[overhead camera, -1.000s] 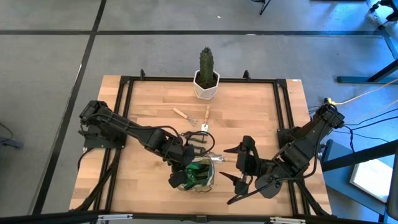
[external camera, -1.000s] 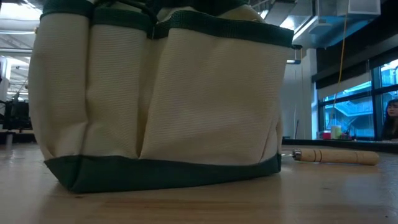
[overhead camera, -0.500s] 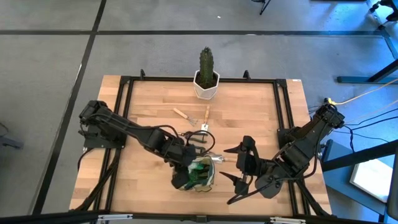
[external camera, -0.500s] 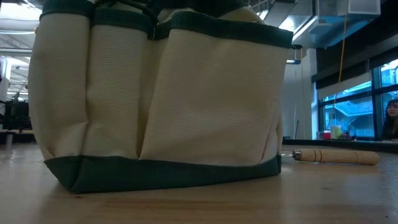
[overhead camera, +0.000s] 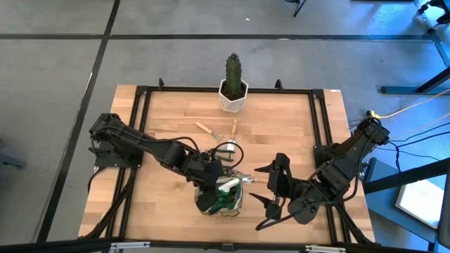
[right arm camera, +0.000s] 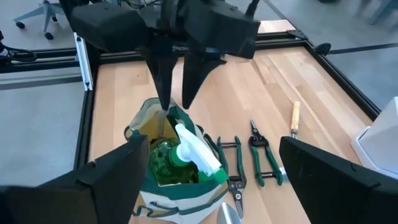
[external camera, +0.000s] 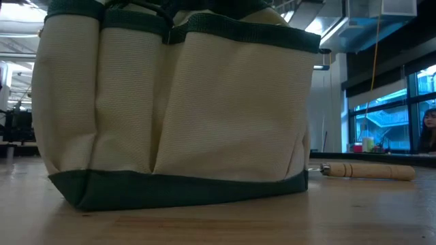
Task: Pick & Place Garden tools in Gardening bag
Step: Put the spray bottle into the gardening bag
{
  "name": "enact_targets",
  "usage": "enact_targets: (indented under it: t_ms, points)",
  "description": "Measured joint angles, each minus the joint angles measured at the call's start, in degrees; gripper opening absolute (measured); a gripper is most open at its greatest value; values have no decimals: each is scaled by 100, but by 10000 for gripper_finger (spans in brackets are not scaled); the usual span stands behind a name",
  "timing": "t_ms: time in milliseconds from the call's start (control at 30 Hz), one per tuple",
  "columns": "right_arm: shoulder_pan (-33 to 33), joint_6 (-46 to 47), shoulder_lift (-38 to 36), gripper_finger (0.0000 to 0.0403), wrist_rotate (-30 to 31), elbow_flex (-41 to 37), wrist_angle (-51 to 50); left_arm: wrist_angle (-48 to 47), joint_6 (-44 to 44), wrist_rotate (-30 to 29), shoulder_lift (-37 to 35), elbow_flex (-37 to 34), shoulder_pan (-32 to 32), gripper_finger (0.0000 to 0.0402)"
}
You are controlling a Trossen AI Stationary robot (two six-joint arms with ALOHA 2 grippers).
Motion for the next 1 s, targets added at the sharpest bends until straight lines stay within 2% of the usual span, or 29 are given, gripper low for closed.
enact_targets:
  t_ms: [267,467,700,833,1000]
  points:
    - [0,27,0,362,0,0,-18,156,460,-656,0,424,128,128]
    - [17,27,0,362,0,0,-12,286,476,-297,251,425,420,137]
    - [149,136,0,362,3,0,-119,489,516,173,703,425,463,145]
    - [195,281,0,362,4,0,-246,669,519,164,787,425,434,145]
    - [232,302,0,362,2,0,-246,636,548,-144,791,425,446,140]
